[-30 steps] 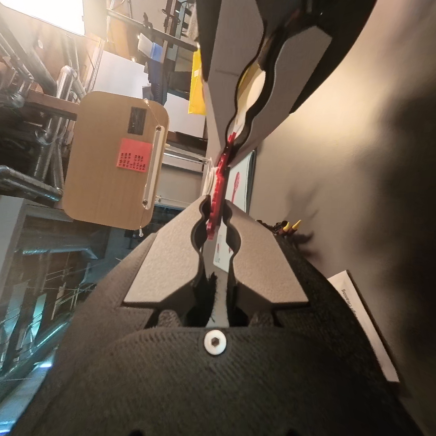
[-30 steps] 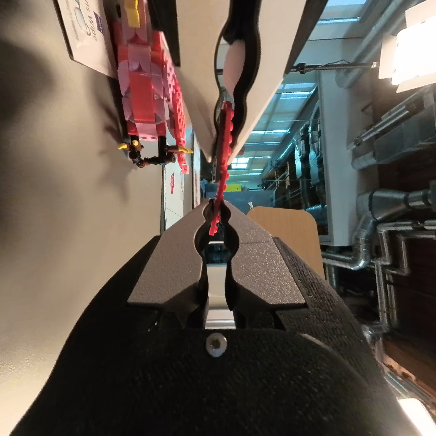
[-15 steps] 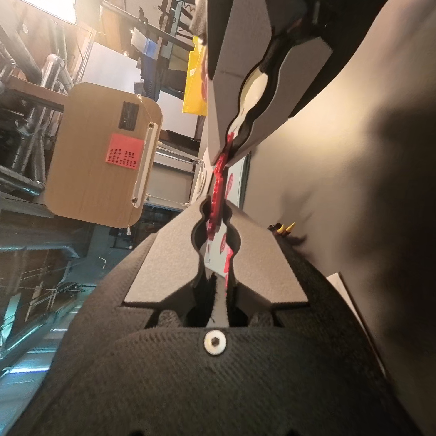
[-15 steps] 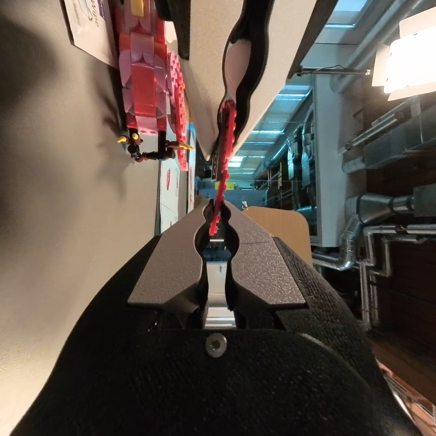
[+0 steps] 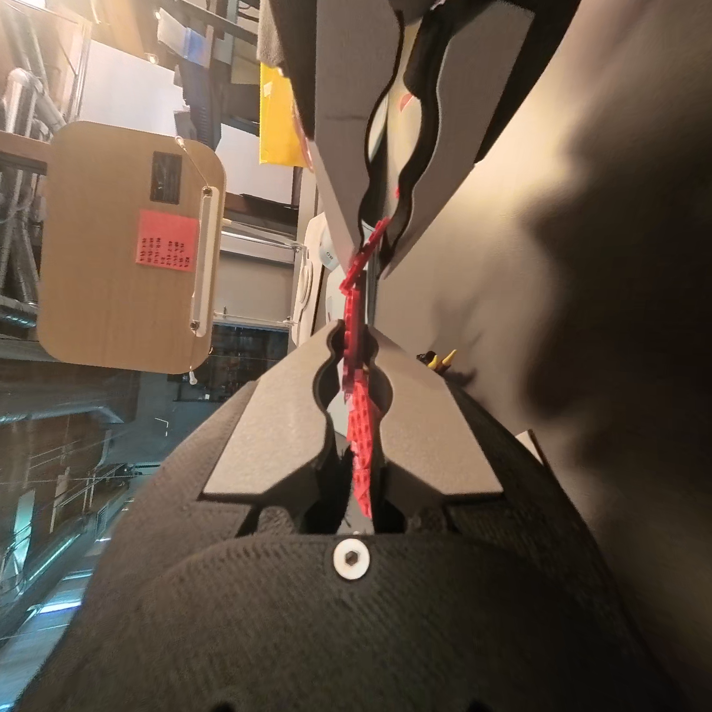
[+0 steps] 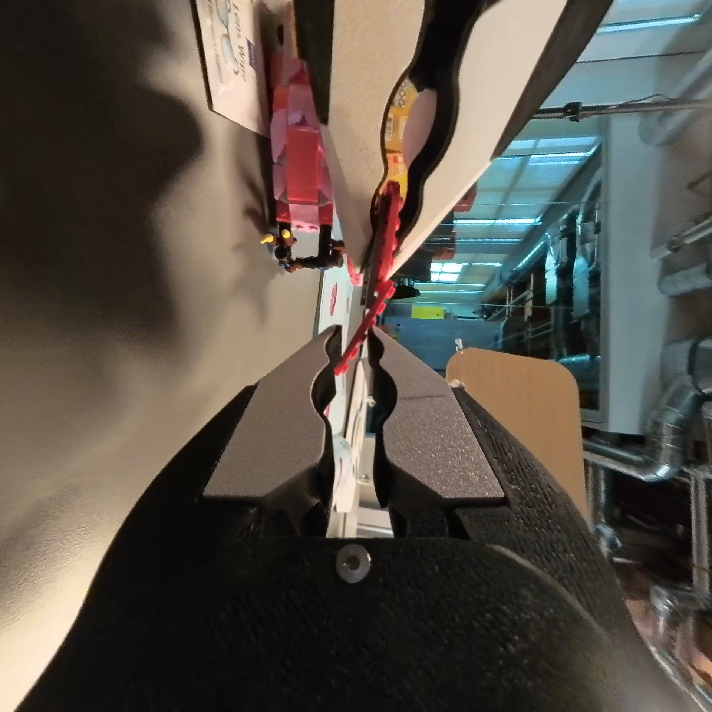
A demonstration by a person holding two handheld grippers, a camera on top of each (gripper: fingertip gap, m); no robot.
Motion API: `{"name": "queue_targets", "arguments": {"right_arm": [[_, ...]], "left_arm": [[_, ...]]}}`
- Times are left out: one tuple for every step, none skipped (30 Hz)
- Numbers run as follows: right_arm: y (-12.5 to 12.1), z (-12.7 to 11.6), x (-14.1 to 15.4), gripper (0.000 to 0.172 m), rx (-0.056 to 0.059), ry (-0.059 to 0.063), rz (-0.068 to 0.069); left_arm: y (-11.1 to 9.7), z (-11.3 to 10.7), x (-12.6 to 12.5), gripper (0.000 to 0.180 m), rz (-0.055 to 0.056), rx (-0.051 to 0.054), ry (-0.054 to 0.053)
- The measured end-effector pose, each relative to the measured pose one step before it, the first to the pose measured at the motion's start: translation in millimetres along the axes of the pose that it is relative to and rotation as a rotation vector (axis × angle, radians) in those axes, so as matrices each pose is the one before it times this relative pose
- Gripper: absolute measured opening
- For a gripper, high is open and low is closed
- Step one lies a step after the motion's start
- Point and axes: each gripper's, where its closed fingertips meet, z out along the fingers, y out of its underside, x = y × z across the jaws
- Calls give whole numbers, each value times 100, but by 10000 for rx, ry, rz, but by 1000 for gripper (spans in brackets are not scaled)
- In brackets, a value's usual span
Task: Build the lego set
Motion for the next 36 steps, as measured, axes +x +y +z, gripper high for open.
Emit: {"name": "queue_targets", "arguments": {"right_arm": [[13, -7, -68, 10, -14, -67, 8], [-12, -25, -33, 11, 27, -34, -17], [-8, -30, -24, 11, 9, -37, -5], [0, -12, -38, 11, -7, -37, -7], [36, 5, -41, 12, -13, -28, -22], [131, 23, -62, 11, -47, -36, -22], [313, 45, -71, 9, -141, -46, -14], [406, 29, -34, 7, -177, -22, -43], [198, -51, 22, 5, -47, 11, -40], [-28, -83, 36, 3, 55, -24, 40], [-100, -63, -110, 2, 53, -118, 65], [-93, -12, -232, 2, 30, -155, 9], [2, 25, -274, 2, -13, -146, -36], [23, 40, -310, 2, -10, -169, -8], [-10, 11, -308, 3, 18, -200, 86], [-31, -24, -298, 2, 36, -235, 133], [-34, -51, -364, 3, 39, -284, 130], [-19, -56, -479, 3, 18, -381, 155], [-33, -82, -594, 3, -11, -481, 207], [-12, -114, -563, 3, -34, -480, 202], [40, -122, -513, 3, -70, -441, 175], [81, -104, -469, 3, -86, -409, 191], [84, -80, -404, 3, -65, -332, 165], [93, -41, -308, 3, -54, -227, 98], [76, 3, -210, 3, -50, -136, 54], [35, 7, -100, 3, -36, -54, 29], [5, 2, -8, 3, -18, -5, 30], [-8, -13, -24, 3, -2, -16, 41], [7, -12, -16, 3, 7, -13, 37], [-8, -34, -20, 3, 19, -13, 48], [-44, -36, -15, 3, 45, -29, 60], [-99, -35, -18, 3, 76, -26, 62], [-140, -50, 31, 4, 105, 12, 48], [-167, -50, 9, 6, 118, 6, 37], [-162, -59, -62, 7, 102, -49, 62], [-173, -49, -48, 7, 102, -53, 97]], "left_arm": [[4, 1, 38, 6, -21, -14, 47], [-24, -24, 5, 6, -35, 3, 23], [-8, -15, 11, 6, -7, -15, 28], [10, -14, 19, 6, 20, -35, 25], [-1, -16, 45, 6, 38, -25, 28], [2, 36, 168, 6, 10, -14, 93], [16, 43, 194, 6, 0, -21, 103], [57, 41, 200, 6, 38, -50, 116], [51, 43, 245, 6, 82, -42, 139], [26, 49, 291, 6, 73, -30, 142], [-1, 48, 193, 6, 61, -22, 69], [-37, 36, 137, 6, 40, -13, 41], [35, 54, 227, 6, 3, -57, 127], [1, 61, 246, 6, -13, -35, 130], [20, 41, 231, 6, -14, -59, 132], [-21, 24, 272, 6, -64, -56, 189], [-49, 29, 304, 6, -104, -75, 230], [-42, 33, 443, 6, -115, -124, 330], [-96, 14, 475, 6, -83, -122, 319], [-113, 71, 500, 6, -96, -104, 293], [-146, 109, 386, 6, -185, -69, 213], [-145, 120, 333, 6, -136, -43, 151], [-112, 121, 267, 7, -90, -40, 98], [-78, 119, 205, 7, -88, -42, 62], [-17, 109, 171, 7, -80, -46, 62], [22, 93, 118, 7, -108, -27, 59], [0, 70, 93, 7, -109, 19, 61], [19, 70, 131, 6, -91, 20, 95], [-1, 43, 44, 7, -34, 47, 20], [11, 23, -24, 7, 5, 18, -16], [-8, 21, -11, 6, 8, 17, -13], [-15, 26, -6, 7, -16, 29, -20], [-17, 32, -10, 6, -30, 41, -8], [-25, 7, 13, 7, -55, 43, 19], [-33, 5, 21, 7, -61, 52, 38], [-20, 7, 25, 7, -72, 51, 32]]}}
